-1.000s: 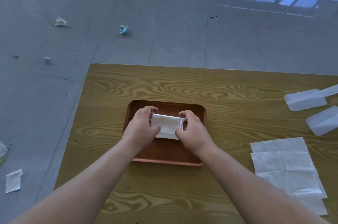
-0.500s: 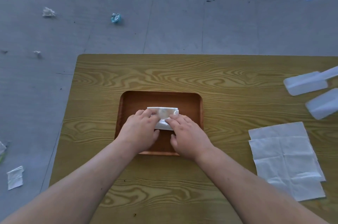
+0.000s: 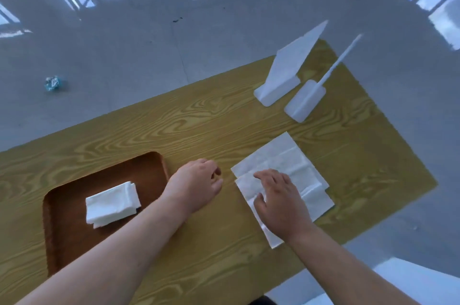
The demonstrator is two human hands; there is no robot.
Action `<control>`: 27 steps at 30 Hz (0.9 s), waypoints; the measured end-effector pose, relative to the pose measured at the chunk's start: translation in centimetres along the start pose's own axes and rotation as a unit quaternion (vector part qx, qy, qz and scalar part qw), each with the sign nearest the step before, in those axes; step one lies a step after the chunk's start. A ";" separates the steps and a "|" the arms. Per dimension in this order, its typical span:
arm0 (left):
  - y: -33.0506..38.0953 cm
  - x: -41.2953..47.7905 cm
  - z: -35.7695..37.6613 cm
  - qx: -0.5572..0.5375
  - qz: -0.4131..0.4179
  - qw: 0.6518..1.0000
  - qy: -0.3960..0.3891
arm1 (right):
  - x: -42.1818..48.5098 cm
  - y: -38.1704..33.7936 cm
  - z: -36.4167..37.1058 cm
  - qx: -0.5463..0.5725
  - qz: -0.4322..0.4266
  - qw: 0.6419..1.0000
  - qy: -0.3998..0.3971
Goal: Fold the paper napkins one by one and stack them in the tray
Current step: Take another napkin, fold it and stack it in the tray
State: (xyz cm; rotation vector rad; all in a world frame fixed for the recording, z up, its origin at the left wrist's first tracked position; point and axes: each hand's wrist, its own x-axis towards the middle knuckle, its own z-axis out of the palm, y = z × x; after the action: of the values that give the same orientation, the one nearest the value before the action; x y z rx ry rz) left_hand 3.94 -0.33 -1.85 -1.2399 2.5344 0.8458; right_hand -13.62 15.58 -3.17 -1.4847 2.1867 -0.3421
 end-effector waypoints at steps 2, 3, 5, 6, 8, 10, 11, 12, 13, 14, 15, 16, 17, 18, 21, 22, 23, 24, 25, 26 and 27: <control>2.9 1.7 1.0 -0.018 0.005 1.000 -0.013 | -1.0 2.7 -1.0 0.000 0.023 1.000 0.009; 4.3 2.5 1.5 -0.028 0.004 0.999 -0.023 | -1.5 3.9 -1.3 0.000 0.033 0.999 0.013; 6.7 4.2 2.7 -0.042 -0.006 0.998 -0.050 | -2.4 6.2 -1.9 0.005 0.044 0.999 0.018; 7.6 5.0 3.3 -0.043 -0.012 0.997 -0.061 | -2.7 7.1 -2.0 0.007 0.047 0.999 0.019; 8.9 6.3 4.2 -0.041 -0.028 0.996 -0.067 | -3.2 8.6 -2.0 0.003 0.047 0.999 0.015; 9.9 7.5 5.1 -0.037 -0.050 0.996 -0.064 | -3.5 9.8 -1.9 0.006 0.046 0.999 0.005; 10.2 7.9 5.5 -0.037 -0.064 0.995 -0.063 | -3.6 10.2 -1.8 0.008 0.045 0.999 -0.006; 10.4 8.2 5.7 -0.036 -0.077 0.995 -0.060 | -3.6 10.4 -1.7 0.008 0.041 0.999 -0.019; 10.7 8.5 5.9 -0.030 -0.086 0.994 -0.059 | -3.6 10.7 -1.6 0.007 0.037 0.999 -0.028; 10.9 8.8 6.1 -0.023 -0.094 0.994 -0.056 | -3.6 10.9 -1.6 0.006 0.033 0.999 -0.031; 11.1 9.0 6.2 -0.015 -0.100 0.994 -0.052 | -3.6 11.0 -1.5 0.007 0.031 0.999 -0.030; 11.2 9.2 6.2 -0.009 -0.104 0.993 -0.049 | -3.6 11.1 -1.5 0.007 0.030 0.999 -0.030; 11.3 9.3 6.2 -0.008 -0.102 0.994 -0.047 | -3.5 11.1 -1.6 0.007 0.029 0.999 -0.031; 11.4 9.4 6.3 -0.007 -0.095 0.994 -0.050 | -3.5 11.1 -1.6 0.007 0.028 0.999 -0.034; 11.6 9.5 6.2 -0.018 -0.064 0.996 -0.062 | -3.2 11.1 -1.8 0.011 0.022 0.999 -0.041; 11.7 9.5 6.1 -0.036 -0.058 0.995 -0.071 | -3.1 11.2 -1.9 0.019 0.023 0.999 -0.045; 11.7 9.3 5.9 -0.065 -0.055 0.993 -0.082 | -3.0 11.3 -2.0 0.033 0.029 0.998 -0.045; 11.8 9.0 5.4 -0.113 -0.061 0.987 -0.099 | -3.0 11.4 -2.2 0.057 0.048 0.997 -0.037; 11.8 8.7 4.8 -0.181 -0.073 0.974 -0.118 | -3.0 11.5 -2.4 0.089 0.083 0.992 -0.021; 11.7 8.2 4.1 -0.273 -0.092 0.947 -0.145 | -3.0 11.6 -2.8 0.131 0.133 0.982 0.002; 11.7 7.7 3.3 -0.373 -0.109 0.905 -0.173 | -3.0 11.8 -3.2 0.184 0.191 0.964 0.027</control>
State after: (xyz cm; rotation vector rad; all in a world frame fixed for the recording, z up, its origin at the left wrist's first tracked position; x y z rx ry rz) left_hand -10.20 2.12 -2.94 -1.3489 1.7787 1.8774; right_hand -23.87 22.65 -5.08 -0.8434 2.2378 -0.6187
